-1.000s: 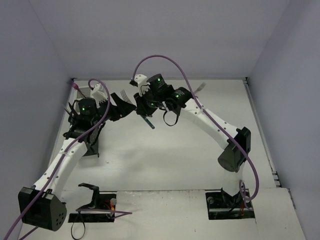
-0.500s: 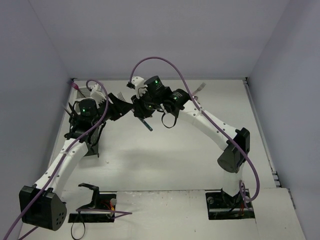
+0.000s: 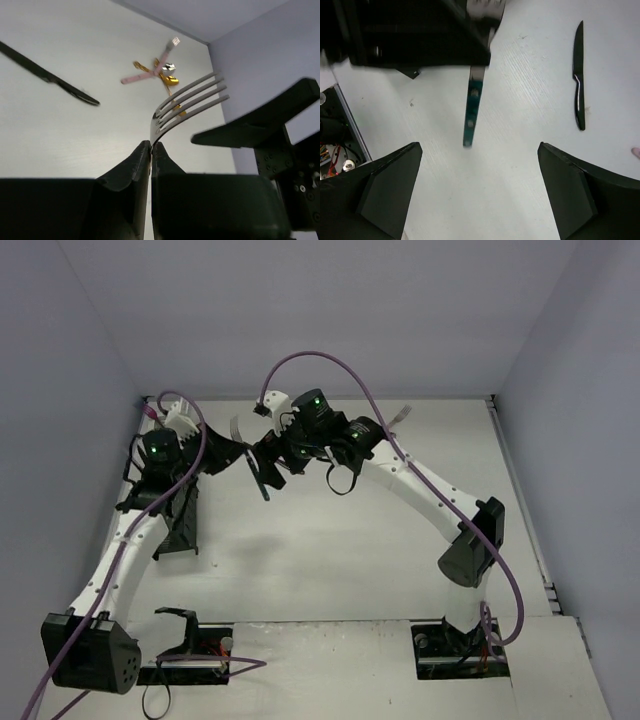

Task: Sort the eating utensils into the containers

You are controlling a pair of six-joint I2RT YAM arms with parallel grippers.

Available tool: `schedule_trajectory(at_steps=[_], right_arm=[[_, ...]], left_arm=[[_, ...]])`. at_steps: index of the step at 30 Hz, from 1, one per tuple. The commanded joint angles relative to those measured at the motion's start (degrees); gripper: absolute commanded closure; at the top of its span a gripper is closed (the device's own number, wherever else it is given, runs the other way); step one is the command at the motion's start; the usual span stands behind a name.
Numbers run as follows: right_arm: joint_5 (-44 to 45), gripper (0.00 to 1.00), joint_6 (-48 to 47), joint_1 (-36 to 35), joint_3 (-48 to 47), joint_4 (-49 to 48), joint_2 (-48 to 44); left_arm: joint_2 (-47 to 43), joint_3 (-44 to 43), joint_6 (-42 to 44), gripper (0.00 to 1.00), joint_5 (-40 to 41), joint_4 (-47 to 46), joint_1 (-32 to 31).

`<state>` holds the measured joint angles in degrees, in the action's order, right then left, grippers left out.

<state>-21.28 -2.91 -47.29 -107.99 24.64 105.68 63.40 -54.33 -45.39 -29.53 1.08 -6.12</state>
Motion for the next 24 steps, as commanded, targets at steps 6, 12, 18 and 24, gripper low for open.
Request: schedule_trajectory(at_steps=[6,12,18,24], right_arm=[[-2.8,0.00,-0.3,9.6,2.2,-3.3,-8.6],[-2.8,0.00,-0.8,11.2,4.9,-3.4,-8.8],[-2.6,0.00,-1.7,12.0,6.2,-3.4,-8.7],[-3.7,0.00,-2.7,13.6,8.0,-3.3,-9.1]], left_arm=[[10.1,-30.6,24.9,1.00,2.8,4.6,20.0],[21.4,-37.3,20.5,1.00,-0.9,-9.4,27.6],[30.5,-41.1,19.9,1.00,-2.9,-15.6,28.4],[35.9,-41.8,20.6,1.00,-2.6,-18.6,28.4]])
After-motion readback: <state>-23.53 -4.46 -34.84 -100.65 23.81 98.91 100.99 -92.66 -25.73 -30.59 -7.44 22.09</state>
